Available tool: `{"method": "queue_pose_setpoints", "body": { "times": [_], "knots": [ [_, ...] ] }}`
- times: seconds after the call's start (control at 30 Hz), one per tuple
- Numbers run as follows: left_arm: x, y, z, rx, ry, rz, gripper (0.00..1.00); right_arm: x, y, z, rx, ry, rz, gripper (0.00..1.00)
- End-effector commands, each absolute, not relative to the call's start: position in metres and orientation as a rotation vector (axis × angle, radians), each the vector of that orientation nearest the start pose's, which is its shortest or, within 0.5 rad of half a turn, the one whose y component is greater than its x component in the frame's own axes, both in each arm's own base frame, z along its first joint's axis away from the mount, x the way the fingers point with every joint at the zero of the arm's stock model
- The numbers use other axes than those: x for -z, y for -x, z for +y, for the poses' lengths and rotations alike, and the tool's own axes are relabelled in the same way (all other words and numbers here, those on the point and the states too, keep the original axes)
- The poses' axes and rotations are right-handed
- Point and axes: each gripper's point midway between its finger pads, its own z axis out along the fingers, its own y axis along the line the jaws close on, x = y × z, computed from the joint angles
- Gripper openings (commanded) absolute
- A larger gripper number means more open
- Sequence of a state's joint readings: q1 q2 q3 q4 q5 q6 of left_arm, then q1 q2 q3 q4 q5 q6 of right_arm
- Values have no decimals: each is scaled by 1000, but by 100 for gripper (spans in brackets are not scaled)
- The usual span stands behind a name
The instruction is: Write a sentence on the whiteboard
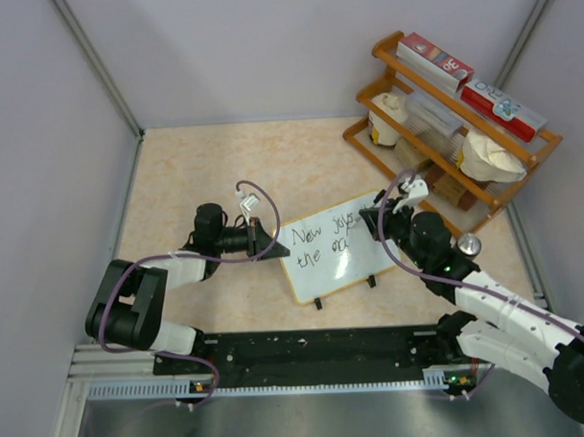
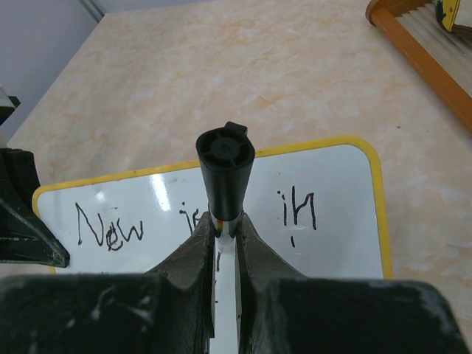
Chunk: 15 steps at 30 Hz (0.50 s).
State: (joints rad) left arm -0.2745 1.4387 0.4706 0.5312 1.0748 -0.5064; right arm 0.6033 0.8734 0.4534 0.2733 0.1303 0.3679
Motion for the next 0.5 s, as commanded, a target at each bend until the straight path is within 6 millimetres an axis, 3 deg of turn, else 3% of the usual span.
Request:
{"method": "queue_pose_setpoints", "body": {
  "times": [0.0, 0.47],
  "knots": [
    [-113, -242, -235, 1472, -582, 1969, 0, -203, -285, 183, -613, 92, 1725, 0],
    [-113, -242, -235, 1473, -583, 1971, 0, -168, -265, 178, -624, 111, 1825, 0]
  ]
}}
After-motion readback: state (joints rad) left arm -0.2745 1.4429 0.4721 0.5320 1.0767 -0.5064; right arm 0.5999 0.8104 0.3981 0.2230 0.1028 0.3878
